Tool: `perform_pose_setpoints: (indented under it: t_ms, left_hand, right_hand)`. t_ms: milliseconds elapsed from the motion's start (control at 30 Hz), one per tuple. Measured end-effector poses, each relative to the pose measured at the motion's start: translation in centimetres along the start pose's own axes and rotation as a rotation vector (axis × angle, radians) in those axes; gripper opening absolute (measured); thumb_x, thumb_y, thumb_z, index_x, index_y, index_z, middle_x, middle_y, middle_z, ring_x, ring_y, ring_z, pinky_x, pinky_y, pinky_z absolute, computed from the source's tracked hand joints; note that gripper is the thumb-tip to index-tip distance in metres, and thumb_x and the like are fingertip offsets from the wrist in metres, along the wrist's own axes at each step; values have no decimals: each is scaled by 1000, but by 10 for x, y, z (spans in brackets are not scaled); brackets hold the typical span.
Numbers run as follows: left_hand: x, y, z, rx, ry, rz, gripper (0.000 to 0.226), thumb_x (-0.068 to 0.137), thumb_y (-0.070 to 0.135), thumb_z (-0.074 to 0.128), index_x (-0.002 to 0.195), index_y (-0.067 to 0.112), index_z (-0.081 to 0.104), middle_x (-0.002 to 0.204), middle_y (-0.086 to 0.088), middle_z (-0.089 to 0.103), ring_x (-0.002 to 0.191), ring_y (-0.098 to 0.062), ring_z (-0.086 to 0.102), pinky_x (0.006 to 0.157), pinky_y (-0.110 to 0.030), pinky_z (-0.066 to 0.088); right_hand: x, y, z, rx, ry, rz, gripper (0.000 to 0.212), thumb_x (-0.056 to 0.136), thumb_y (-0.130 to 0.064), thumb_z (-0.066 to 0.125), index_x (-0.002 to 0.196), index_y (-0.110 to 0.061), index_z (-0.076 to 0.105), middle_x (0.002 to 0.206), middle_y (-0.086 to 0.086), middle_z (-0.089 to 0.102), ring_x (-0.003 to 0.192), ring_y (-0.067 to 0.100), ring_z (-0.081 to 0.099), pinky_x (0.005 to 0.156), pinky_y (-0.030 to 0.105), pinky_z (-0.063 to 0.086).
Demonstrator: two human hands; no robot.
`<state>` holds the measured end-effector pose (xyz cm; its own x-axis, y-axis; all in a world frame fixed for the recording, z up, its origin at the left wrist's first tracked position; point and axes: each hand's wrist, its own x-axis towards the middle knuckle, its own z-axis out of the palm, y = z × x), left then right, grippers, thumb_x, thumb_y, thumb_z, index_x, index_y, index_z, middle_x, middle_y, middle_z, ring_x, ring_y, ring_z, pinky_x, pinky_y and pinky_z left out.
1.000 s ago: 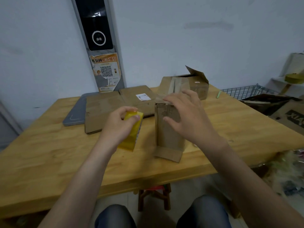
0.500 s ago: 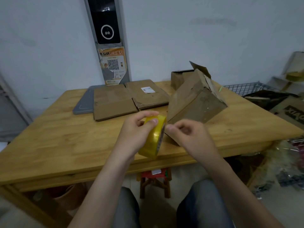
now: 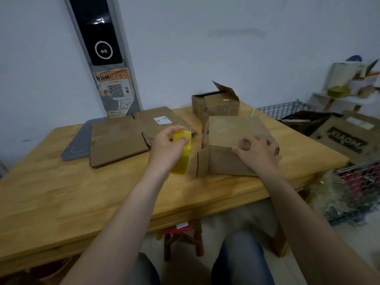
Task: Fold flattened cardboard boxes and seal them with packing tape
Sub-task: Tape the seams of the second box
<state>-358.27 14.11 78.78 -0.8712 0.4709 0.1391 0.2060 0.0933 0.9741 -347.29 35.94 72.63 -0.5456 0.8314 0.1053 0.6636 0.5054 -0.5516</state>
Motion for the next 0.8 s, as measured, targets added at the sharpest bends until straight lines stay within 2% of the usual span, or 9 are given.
perform_pose_setpoints:
  t_ms: [100, 133, 267, 333, 400, 533, 600, 700, 800]
  left_hand:
    - [18, 13, 19, -57, 5, 53, 22, 94, 25, 70, 111, 38, 71, 110, 10, 68, 83, -4, 70, 69, -25, 56]
    - [25, 17, 27, -65, 7, 78, 22, 97, 22, 67, 113, 37, 69, 108, 12, 66, 80, -3, 69, 64, -24, 53]
    - [37, 38, 71, -53, -37, 198, 25, 92, 21, 69, 100, 45, 70, 108, 9, 70, 99, -18, 70, 82, -35, 57]
    - [40, 40, 96, 7, -94, 219, 27, 86, 24, 70, 95, 49, 71, 108, 8, 72, 99, -22, 72, 87, -40, 58]
    - [45, 36, 117, 66, -135, 234, 26, 84, 28, 69, 95, 52, 70, 105, 11, 72, 96, -21, 72, 88, -47, 59]
    - [57, 26, 137, 124, -98, 260, 26, 83, 41, 62, 105, 54, 65, 104, 17, 70, 93, -20, 72, 84, -48, 60]
    - [63, 22, 136, 139, -71, 267, 23, 86, 42, 61, 105, 53, 64, 105, 19, 67, 95, -20, 71, 84, -47, 59]
    - [73, 14, 133, 158, -65, 260, 23, 84, 48, 56, 104, 56, 61, 106, 21, 64, 93, -24, 73, 84, -50, 59]
    - [79, 11, 126, 176, -85, 236, 25, 82, 48, 57, 105, 57, 61, 110, 21, 64, 94, -26, 73, 87, -50, 59]
  right_hand:
    - [1, 11, -5, 59, 78, -37, 61, 93, -59, 59, 146, -32, 46, 156, 1, 33, 146, 32, 17, 113, 59, 29]
    - [2, 15, -9, 71, 103, -47, 60, 93, -56, 60, 146, -31, 47, 155, 0, 35, 145, 32, 20, 113, 55, 32]
    - [17, 42, -22, 208, 105, -80, 49, 93, -50, 63, 139, -32, 55, 150, 0, 41, 140, 32, 28, 113, 44, 29]
    - [24, 55, -25, 249, 119, -49, 50, 93, -51, 63, 139, -31, 55, 147, 3, 44, 138, 33, 33, 111, 43, 30]
    - [28, 69, -24, 271, 101, 49, 62, 93, -57, 61, 144, -23, 50, 148, 6, 44, 139, 36, 34, 110, 46, 33]
    - [30, 90, -18, 291, -14, 212, 93, 86, -82, 46, 145, -10, 47, 147, 13, 49, 138, 39, 38, 113, 52, 34]
    - [28, 91, -13, 354, -126, 227, 92, 88, -84, 36, 145, -13, 48, 147, 12, 50, 138, 36, 40, 116, 53, 30]
    - [26, 86, -5, 520, -232, 193, 98, 75, -97, 32, 144, -27, 41, 151, 7, 45, 140, 34, 40, 115, 57, 32]
    - [27, 70, -2, 710, -256, 155, 77, 86, -81, 44, 144, -31, 31, 151, 5, 40, 136, 28, 42, 109, 47, 40]
